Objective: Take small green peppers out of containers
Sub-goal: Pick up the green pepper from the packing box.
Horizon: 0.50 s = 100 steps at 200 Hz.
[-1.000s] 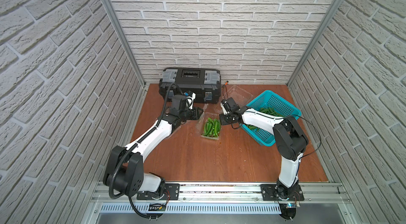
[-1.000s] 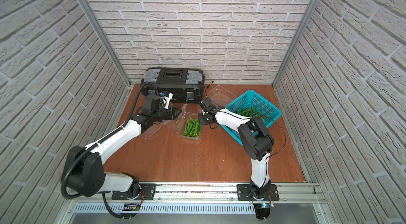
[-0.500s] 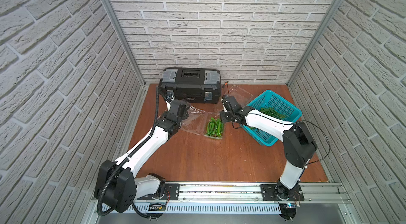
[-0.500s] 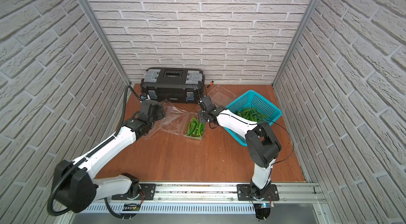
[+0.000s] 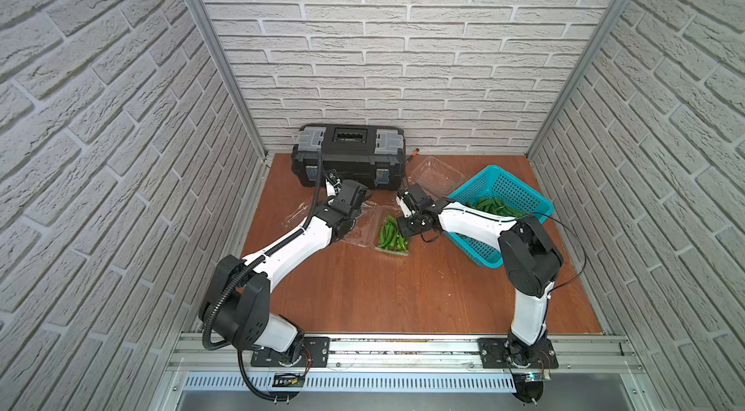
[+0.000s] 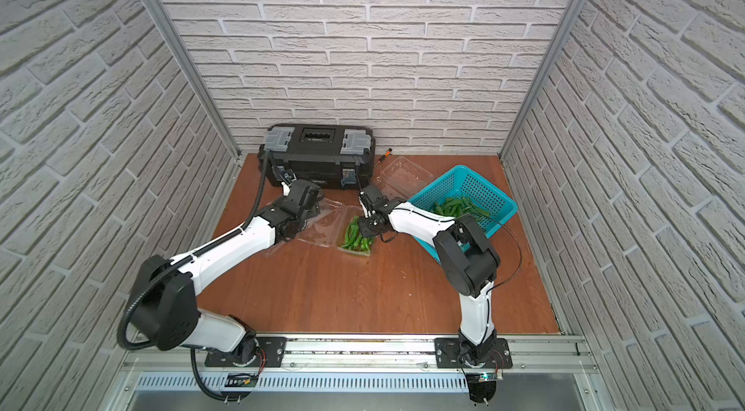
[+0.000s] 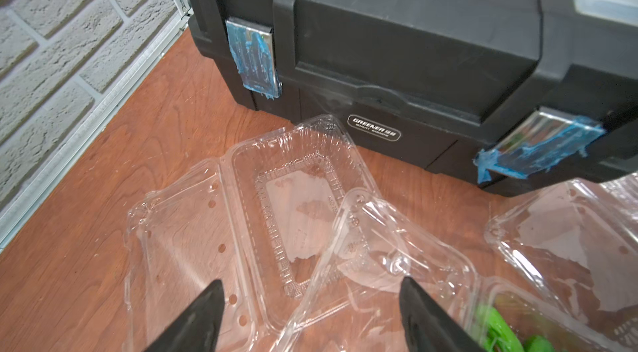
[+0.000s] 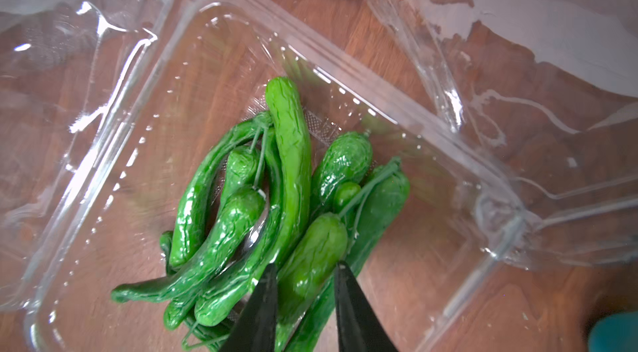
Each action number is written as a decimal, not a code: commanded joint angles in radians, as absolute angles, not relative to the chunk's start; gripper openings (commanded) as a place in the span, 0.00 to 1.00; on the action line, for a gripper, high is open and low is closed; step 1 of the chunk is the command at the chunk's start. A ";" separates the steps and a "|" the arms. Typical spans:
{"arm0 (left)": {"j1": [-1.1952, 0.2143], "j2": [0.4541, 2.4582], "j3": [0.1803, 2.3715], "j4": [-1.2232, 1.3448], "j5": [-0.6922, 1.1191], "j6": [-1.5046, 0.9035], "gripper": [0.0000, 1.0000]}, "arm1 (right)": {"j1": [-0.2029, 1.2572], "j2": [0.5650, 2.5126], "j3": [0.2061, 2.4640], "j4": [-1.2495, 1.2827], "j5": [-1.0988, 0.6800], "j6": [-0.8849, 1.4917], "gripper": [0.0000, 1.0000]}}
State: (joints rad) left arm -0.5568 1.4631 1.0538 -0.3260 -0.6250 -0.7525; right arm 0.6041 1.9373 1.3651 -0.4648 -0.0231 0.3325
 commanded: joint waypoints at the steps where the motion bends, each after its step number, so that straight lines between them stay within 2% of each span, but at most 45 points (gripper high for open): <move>1: -0.575 1.476 1.081 -0.309 -0.652 -0.734 0.79 | 0.605 1.958 1.391 -0.483 -0.032 0.321 0.30; 100: -0.597 1.535 1.127 -0.302 -0.600 -0.690 0.80 | 0.612 2.008 1.411 -0.465 -0.050 0.318 0.30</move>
